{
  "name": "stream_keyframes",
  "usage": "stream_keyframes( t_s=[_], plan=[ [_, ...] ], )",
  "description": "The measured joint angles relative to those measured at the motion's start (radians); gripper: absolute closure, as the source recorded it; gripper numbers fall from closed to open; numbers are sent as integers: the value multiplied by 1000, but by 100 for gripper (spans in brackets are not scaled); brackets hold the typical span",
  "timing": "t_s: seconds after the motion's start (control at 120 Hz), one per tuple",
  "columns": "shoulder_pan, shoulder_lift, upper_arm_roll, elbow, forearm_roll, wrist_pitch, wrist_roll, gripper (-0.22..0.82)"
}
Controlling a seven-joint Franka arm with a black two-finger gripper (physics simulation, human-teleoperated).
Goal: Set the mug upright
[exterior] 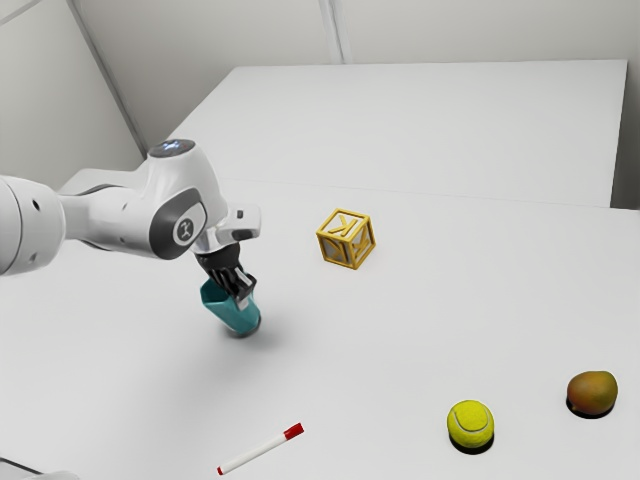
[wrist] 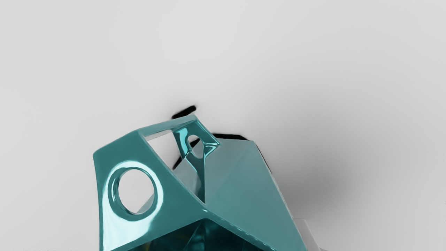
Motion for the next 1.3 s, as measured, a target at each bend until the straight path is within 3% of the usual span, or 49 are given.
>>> stream_keyframes(
  t_s=[0.175,0.492,0.658,0.833,1.025,1.067,1.183,1.3],
  plan=[
    [2,3,-2,0,-4,0,-20,70],
    [2,-34,-21,12,-6,1,-40,37],
    [-12,-81,-36,37,-7,-9,-45,26],
    [-5,-86,-34,179,-8,-111,-52,12],
    [-9,-69,-19,344,-12,-250,-75,5],
    [-48,-66,23,377,-13,-281,-83,4],
    [-317,-5,291,520,-9,-384,-116,2],
    [-513,20,510,606,-7,-476,-142,1]
  ],
)
